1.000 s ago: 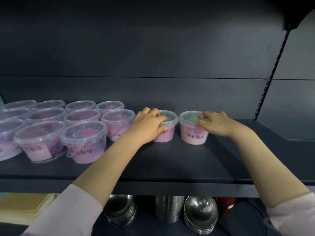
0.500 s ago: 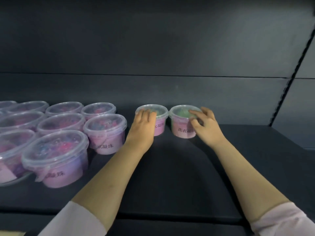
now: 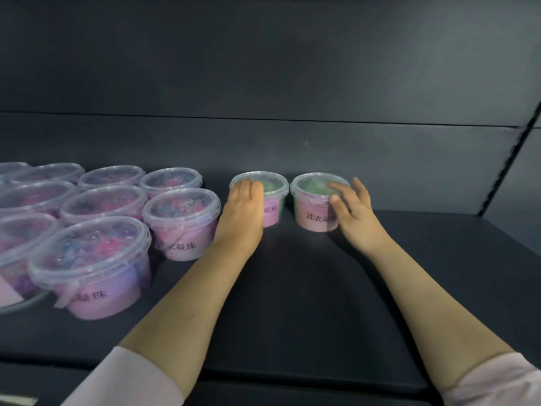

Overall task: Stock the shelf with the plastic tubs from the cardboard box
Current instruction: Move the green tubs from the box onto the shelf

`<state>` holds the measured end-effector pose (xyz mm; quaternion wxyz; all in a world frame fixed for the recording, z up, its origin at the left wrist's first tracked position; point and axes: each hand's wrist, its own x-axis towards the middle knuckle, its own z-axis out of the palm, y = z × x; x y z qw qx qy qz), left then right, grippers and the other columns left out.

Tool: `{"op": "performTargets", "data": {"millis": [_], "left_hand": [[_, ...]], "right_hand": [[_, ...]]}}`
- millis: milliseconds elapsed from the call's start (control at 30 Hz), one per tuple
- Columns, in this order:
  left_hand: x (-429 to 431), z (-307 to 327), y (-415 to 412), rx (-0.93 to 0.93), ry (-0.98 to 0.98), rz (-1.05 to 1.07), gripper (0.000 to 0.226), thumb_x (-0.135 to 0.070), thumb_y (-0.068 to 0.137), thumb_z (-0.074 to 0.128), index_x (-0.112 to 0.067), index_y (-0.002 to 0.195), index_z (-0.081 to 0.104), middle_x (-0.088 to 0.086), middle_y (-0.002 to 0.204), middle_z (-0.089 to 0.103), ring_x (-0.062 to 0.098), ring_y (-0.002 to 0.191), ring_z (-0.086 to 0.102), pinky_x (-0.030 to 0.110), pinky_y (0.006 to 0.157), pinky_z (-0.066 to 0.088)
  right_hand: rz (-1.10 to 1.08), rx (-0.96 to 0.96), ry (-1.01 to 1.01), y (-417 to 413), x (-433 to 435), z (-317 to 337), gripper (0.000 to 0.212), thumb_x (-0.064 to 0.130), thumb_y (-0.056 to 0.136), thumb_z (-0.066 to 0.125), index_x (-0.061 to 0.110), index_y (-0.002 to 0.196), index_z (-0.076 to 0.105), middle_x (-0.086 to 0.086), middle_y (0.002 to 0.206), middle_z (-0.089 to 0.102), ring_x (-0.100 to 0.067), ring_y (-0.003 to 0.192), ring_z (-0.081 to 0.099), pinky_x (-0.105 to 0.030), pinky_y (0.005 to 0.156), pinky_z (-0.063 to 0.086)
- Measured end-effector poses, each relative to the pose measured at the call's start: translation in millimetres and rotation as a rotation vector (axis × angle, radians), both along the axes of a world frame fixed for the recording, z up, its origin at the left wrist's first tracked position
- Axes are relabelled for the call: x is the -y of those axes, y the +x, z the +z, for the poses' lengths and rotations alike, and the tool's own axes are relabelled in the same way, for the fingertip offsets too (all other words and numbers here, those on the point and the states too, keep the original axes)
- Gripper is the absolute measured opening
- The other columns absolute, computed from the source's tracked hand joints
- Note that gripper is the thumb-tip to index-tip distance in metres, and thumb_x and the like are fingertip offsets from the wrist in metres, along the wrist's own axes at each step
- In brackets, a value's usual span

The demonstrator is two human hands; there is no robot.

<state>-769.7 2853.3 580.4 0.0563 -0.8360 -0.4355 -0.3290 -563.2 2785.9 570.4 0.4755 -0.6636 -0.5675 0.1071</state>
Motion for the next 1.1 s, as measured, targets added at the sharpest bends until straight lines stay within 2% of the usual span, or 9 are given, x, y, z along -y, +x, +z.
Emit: {"op": "performTargets", "data": {"millis": [100, 200, 300, 467, 567, 633, 733, 867, 1100], "left_hand": [[2, -2, -1, -0.011, 0.046, -0.001, 0.049, 0.011, 0.079, 0.050, -0.006, 0.124, 0.043, 0.012, 0.132, 0.045, 0.027, 0.126, 0.036, 0.035, 0.102, 0.036], [3, -4, -2, -0.030, 0.055, -0.040, 0.063, 0.003, 0.082, 0.055, -0.017, 0.139, 0.037, 0.005, 0.138, 0.041, 0.025, 0.129, 0.030, 0.037, 0.101, 0.036], [2, -6, -2, -0.023, 0.009, -0.057, 0.065, 0.003, 0.082, 0.055, -0.020, 0.140, 0.037, 0.005, 0.139, 0.038, 0.025, 0.130, 0.027, 0.039, 0.099, 0.039], [-2, -12, -4, -0.059, -0.013, -0.014, 0.063, -0.004, 0.084, 0.059, -0.017, 0.140, 0.034, 0.007, 0.143, 0.034, 0.028, 0.136, 0.023, 0.042, 0.107, 0.036], [6, -7, 1, -0.090, -0.014, -0.034, 0.061, -0.019, 0.092, 0.051, -0.017, 0.147, 0.025, 0.009, 0.157, 0.017, 0.029, 0.146, 0.002, 0.041, 0.116, 0.023], [20, 1, 0, -0.093, 0.019, -0.065, 0.063, -0.026, 0.094, 0.049, -0.019, 0.150, 0.020, 0.006, 0.160, 0.009, 0.026, 0.147, -0.005, 0.038, 0.116, 0.015], [52, 19, -18, 0.020, 0.060, -0.106, 0.058, -0.029, 0.094, 0.052, -0.018, 0.147, 0.031, 0.005, 0.157, 0.021, 0.026, 0.147, 0.008, 0.039, 0.116, 0.019], [106, 29, -57, 0.143, 0.186, -0.198, 0.047, -0.021, 0.086, 0.063, -0.010, 0.131, 0.053, 0.006, 0.135, 0.053, 0.026, 0.131, 0.040, 0.026, 0.108, 0.021], [195, -6, -159, 0.179, 0.063, -0.269, 0.043, -0.025, 0.090, 0.059, -0.014, 0.131, 0.053, 0.002, 0.134, 0.053, 0.021, 0.127, 0.043, 0.036, 0.106, 0.034]], "right_hand": [[-0.205, 0.215, 0.051, -2, 5, 1, 0.044, 0.034, 0.097, 0.051, 0.030, 0.140, 0.046, -0.010, 0.151, 0.022, -0.032, 0.134, 0.027, -0.034, 0.112, 0.020], [-0.185, 0.145, 0.162, -1, 9, 7, 0.041, 0.027, 0.089, 0.063, 0.025, 0.130, 0.056, -0.009, 0.128, 0.041, -0.028, 0.120, 0.042, -0.038, 0.109, 0.034], [-0.147, 0.136, 0.176, 1, 7, 5, 0.028, 0.022, 0.087, 0.067, 0.019, 0.115, 0.067, -0.009, 0.124, 0.044, -0.026, 0.122, 0.045, -0.044, 0.105, 0.040], [-0.140, 0.133, 0.167, -3, 3, 3, 0.032, 0.026, 0.086, 0.067, 0.020, 0.117, 0.067, -0.007, 0.125, 0.045, -0.024, 0.122, 0.044, -0.041, 0.103, 0.042], [-0.152, 0.173, 0.102, -3, 9, 8, 0.043, 0.033, 0.086, 0.066, 0.021, 0.128, 0.060, -0.006, 0.130, 0.044, -0.024, 0.127, 0.038, -0.026, 0.105, 0.031], [-0.156, 0.194, 0.042, -5, 23, 14, 0.048, 0.034, 0.087, 0.066, 0.023, 0.132, 0.055, -0.006, 0.137, 0.040, -0.026, 0.130, 0.034, -0.025, 0.104, 0.025], [-0.143, 0.227, 0.032, -17, 59, 29, 0.048, 0.033, 0.086, 0.066, 0.024, 0.131, 0.054, -0.003, 0.138, 0.042, -0.027, 0.129, 0.038, -0.026, 0.103, 0.026], [-0.165, 0.304, 0.115, -45, 130, 41, 0.043, 0.032, 0.084, 0.069, 0.025, 0.125, 0.058, 0.004, 0.128, 0.055, -0.018, 0.121, 0.048, -0.031, 0.104, 0.037], [-0.381, 0.273, 0.208, -132, 257, -1, 0.036, 0.017, 0.082, 0.073, 0.019, 0.116, 0.064, 0.003, 0.117, 0.060, -0.020, 0.115, 0.052, -0.030, 0.100, 0.039]]}}
